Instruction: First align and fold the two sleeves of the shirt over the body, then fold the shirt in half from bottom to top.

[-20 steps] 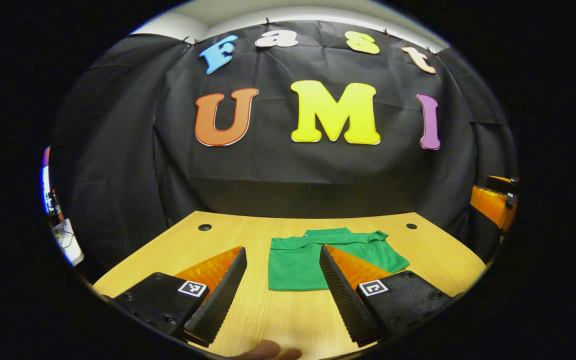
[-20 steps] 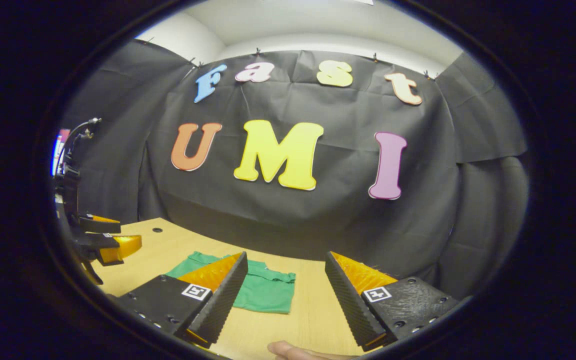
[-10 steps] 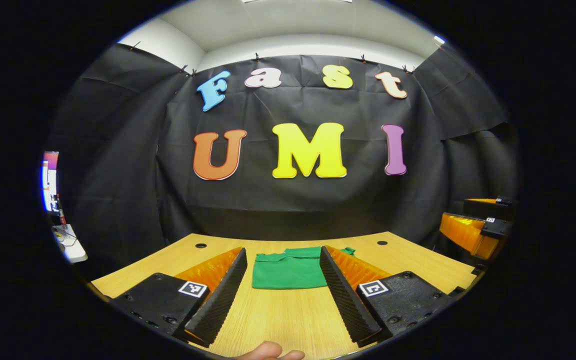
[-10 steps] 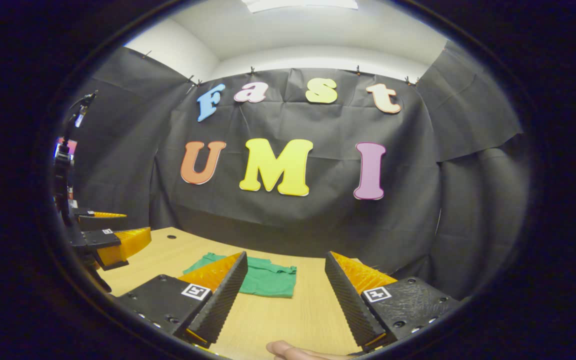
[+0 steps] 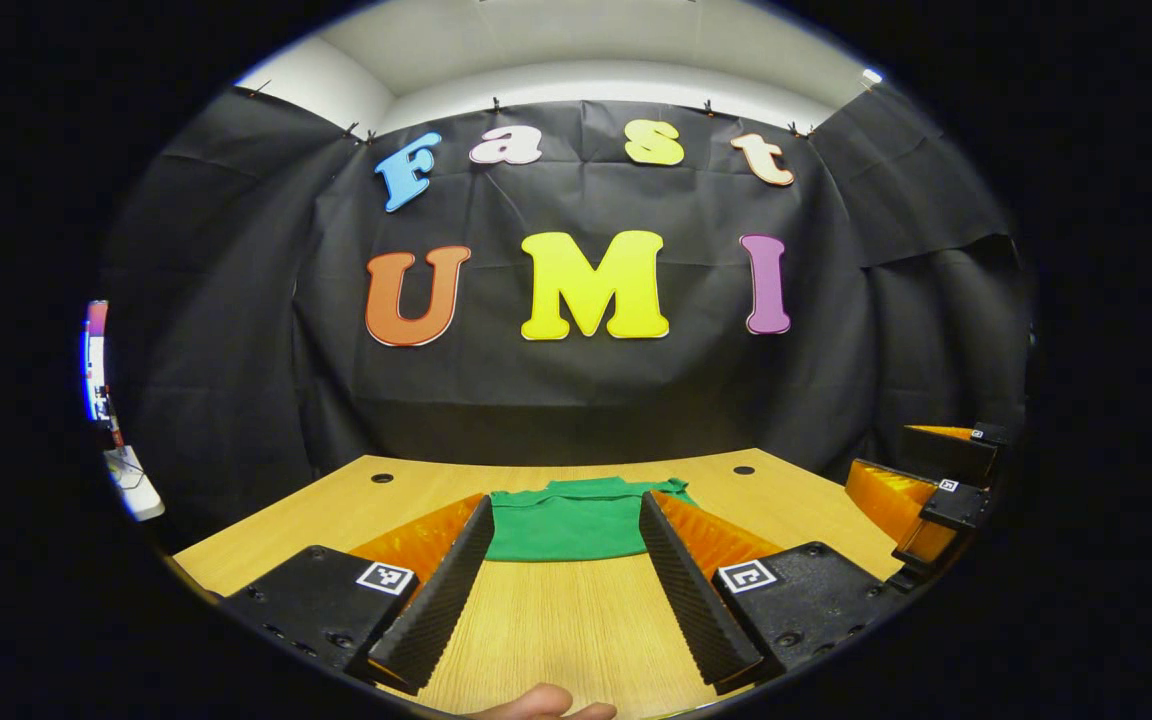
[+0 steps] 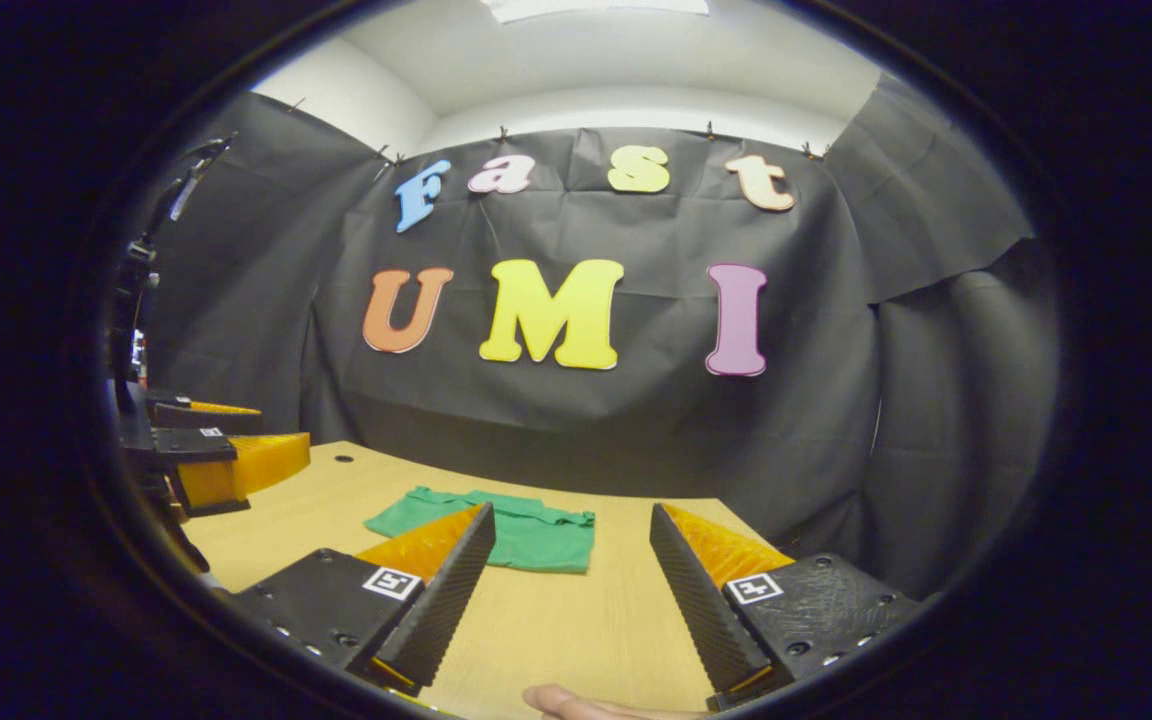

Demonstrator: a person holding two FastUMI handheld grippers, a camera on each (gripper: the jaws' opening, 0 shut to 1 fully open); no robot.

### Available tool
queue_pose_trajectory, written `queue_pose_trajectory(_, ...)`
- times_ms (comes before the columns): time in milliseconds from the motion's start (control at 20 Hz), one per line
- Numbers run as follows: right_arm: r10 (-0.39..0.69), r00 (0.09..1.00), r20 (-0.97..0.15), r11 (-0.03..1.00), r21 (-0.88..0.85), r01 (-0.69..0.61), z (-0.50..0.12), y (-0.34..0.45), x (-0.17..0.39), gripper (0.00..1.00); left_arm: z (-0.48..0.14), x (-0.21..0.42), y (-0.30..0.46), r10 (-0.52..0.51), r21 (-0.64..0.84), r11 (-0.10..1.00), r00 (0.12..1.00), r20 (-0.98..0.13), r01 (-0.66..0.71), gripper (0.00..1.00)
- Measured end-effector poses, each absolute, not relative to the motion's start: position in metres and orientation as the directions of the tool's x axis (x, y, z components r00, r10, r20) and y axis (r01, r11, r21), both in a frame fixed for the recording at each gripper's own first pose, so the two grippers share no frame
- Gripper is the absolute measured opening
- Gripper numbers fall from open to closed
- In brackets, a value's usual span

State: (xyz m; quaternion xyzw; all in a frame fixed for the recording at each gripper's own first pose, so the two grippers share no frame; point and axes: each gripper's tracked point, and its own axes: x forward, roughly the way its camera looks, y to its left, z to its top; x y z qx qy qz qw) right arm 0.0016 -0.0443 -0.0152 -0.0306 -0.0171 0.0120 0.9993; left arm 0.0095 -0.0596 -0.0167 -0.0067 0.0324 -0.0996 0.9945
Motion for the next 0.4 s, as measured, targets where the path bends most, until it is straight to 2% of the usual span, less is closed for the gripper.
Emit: queue_pose_trajectory(400, -0.01, 1.0, -0.006, 0.996, -0.088, 0.009, -0.033, -0.044, 0.015, 0.97, -0.032, 0.018, -0.059, -0.196, -0.036, 0.98, 0.975, -0.1, 0.194, 0.94)
